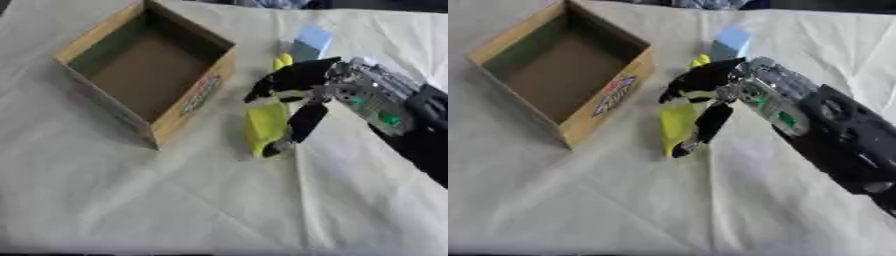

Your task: Pick up objects on the table and place them in the box.

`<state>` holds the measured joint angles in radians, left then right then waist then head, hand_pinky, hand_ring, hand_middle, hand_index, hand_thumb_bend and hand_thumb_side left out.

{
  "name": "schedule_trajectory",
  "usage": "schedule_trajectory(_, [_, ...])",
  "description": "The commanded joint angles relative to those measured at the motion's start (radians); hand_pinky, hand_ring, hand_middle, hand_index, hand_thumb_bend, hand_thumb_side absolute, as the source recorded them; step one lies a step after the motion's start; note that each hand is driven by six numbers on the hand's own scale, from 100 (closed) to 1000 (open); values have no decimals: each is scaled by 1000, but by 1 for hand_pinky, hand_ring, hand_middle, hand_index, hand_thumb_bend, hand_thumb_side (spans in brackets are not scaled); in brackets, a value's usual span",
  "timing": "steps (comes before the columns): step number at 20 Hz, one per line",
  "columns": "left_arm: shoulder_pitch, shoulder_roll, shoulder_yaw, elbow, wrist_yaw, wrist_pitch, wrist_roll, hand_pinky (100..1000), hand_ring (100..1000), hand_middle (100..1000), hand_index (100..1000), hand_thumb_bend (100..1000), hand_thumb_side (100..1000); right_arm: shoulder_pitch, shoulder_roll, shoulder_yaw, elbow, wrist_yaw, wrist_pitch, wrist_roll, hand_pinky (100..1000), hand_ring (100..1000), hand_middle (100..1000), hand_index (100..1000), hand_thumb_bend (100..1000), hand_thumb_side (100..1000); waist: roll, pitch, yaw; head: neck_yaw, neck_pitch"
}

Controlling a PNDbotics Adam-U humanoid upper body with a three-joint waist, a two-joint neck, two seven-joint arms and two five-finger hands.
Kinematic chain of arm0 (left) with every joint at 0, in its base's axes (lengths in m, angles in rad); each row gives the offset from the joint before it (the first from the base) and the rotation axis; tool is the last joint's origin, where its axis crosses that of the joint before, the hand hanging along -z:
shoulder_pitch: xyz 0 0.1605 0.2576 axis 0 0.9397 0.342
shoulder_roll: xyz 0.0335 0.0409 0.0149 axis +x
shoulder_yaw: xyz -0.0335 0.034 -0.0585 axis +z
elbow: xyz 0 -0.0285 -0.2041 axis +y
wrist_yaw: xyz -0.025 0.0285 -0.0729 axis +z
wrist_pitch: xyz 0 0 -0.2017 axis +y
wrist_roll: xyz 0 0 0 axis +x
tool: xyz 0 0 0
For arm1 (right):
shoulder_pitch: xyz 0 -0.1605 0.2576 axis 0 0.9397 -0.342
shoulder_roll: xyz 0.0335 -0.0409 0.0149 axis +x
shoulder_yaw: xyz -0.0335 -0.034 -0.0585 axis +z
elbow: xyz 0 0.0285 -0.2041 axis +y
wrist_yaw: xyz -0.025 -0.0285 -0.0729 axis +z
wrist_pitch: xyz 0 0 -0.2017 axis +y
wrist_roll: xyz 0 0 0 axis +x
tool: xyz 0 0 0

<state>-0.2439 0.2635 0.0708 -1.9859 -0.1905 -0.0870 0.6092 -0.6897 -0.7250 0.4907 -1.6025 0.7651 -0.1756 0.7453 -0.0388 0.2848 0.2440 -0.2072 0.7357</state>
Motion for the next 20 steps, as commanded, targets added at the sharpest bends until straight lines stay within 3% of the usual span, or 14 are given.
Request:
schedule_trajectory(1, [-6,13,-2,-14,0,-1,-2,607,830,1000,682,280,959,-19,-10,-6,8,10,-6,-4,935,942,849,949,606,804,1,-17,1,-4,-10])
schedule_trajectory(10, [-7,14,-3,-14,0,0,-6,607,831,1000,681,277,958,-15,-11,-7,13,-9,1,-7,919,926,774,905,551,765,1,-17,0,-4,-9])
schedule_trajectory(20, [-9,15,-3,-14,1,0,-15,608,831,1000,676,271,950,-12,-15,-9,-1,-65,10,33,903,887,745,899,490,621,1,-19,0,-5,-13])
